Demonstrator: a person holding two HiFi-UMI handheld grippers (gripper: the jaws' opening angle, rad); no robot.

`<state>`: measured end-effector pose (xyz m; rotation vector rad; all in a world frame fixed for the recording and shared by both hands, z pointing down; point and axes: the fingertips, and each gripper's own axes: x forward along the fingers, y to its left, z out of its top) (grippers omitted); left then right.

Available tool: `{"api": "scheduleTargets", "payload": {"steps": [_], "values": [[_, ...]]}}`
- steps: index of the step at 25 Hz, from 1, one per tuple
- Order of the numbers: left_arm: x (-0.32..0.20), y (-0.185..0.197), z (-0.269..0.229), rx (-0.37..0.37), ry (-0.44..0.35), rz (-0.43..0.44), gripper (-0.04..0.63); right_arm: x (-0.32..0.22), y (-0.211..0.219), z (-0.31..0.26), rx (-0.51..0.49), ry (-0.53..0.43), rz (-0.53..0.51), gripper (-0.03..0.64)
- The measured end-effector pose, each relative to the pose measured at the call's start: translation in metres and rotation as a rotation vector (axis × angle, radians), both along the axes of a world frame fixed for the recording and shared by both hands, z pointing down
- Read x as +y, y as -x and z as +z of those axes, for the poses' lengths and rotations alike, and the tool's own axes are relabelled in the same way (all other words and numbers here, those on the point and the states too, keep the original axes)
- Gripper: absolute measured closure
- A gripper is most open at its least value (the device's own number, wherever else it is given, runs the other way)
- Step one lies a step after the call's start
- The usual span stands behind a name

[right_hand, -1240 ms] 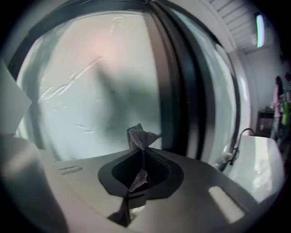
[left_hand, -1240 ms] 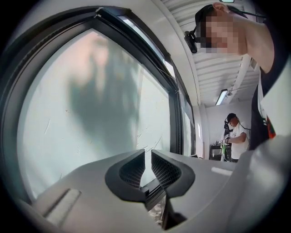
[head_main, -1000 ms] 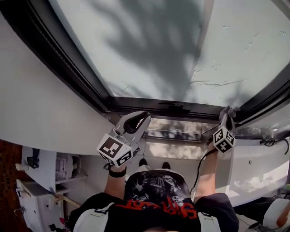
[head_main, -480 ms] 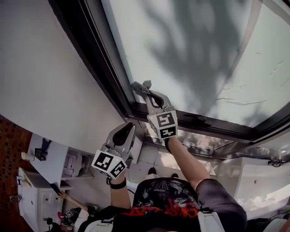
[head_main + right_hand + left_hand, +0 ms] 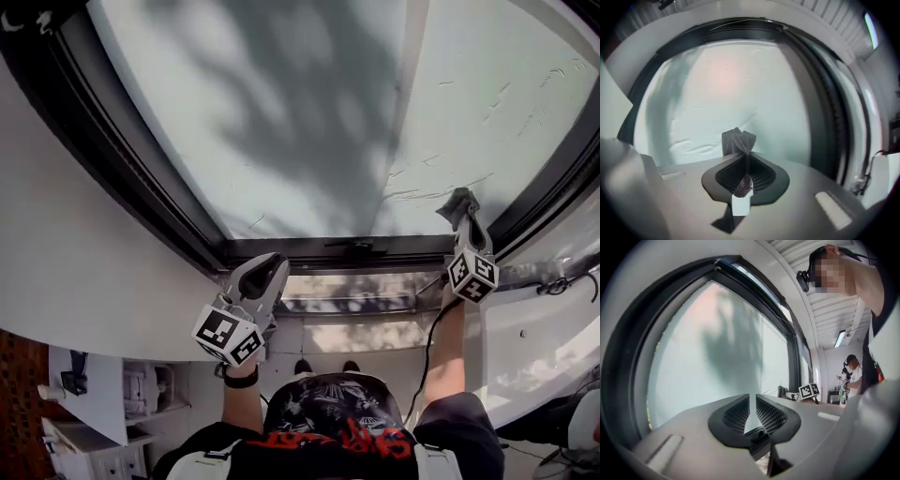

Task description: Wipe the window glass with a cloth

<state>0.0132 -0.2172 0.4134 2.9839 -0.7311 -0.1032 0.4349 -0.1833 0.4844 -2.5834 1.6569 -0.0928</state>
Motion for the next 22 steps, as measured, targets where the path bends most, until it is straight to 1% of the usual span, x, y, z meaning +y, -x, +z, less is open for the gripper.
{"api": "scheduleTargets", "payload": {"steps": [2,4,5,6,7,8,9,11,12,14,16,17,18,19,20,21,22], "values": [[0.008,-0.024,0.004,-0.007,-0.003,0.059,0.561,0.032,-0.065,0.008,-0.006,0.038,0.147,0.592],[0.014,-0.042,0.01,-0.017,0.002,0.104,0.561,0.06,-0.113,0.011,-0.021,0.051,0.273,0.592],[0.017,-0.048,0.013,-0.02,0.006,0.118,0.561,0.072,-0.122,0.008,-0.028,0.042,0.315,0.592],[0.019,-0.05,0.015,-0.023,0.01,0.125,0.561,0.08,-0.119,0.0,-0.027,0.024,0.329,0.592],[0.02,-0.048,0.016,-0.024,0.012,0.123,0.561,0.08,-0.104,-0.01,-0.021,0.002,0.309,0.592],[0.019,-0.044,0.016,-0.024,0.014,0.111,0.561,0.07,-0.079,-0.021,-0.017,-0.02,0.255,0.592],[0.017,-0.037,0.016,-0.023,0.014,0.092,0.561,0.053,-0.046,-0.032,-0.015,-0.044,0.178,0.592],[0.011,-0.02,0.015,-0.017,0.015,0.05,0.561,0.012,0.039,-0.058,0.002,-0.104,-0.015,0.592],[0.01,-0.011,0.015,-0.013,0.015,0.032,0.561,-0.008,0.09,-0.072,0.02,-0.134,-0.131,0.592],[0.008,0.01,0.014,-0.006,0.015,-0.008,0.561,-0.048,0.203,-0.097,0.042,-0.187,-0.408,0.592],[0.006,0.037,0.013,0.002,0.015,-0.068,0.561,-0.082,0.314,-0.113,0.04,-0.226,-0.683,0.592],[0.004,0.051,0.012,0.006,0.015,-0.099,0.561,-0.097,0.361,-0.118,0.028,-0.233,-0.791,0.591],[0.003,0.062,0.011,0.011,0.016,-0.126,0.561,-0.11,0.397,-0.121,0.012,-0.233,-0.87,0.591],[0.003,0.072,0.011,0.018,0.019,-0.148,0.561,-0.121,0.422,-0.124,0.0,-0.227,-0.918,0.592],[0.003,0.078,0.01,0.026,0.021,-0.165,0.561,-0.132,0.436,-0.125,-0.004,-0.214,-0.941,0.591],[0.004,0.083,0.01,0.033,0.025,-0.179,0.561,-0.142,0.441,-0.125,-0.002,-0.199,-0.943,0.591],[0.005,0.085,0.01,0.035,0.029,-0.188,0.561,-0.15,0.436,-0.123,0.001,-0.185,-0.926,0.591]]}}
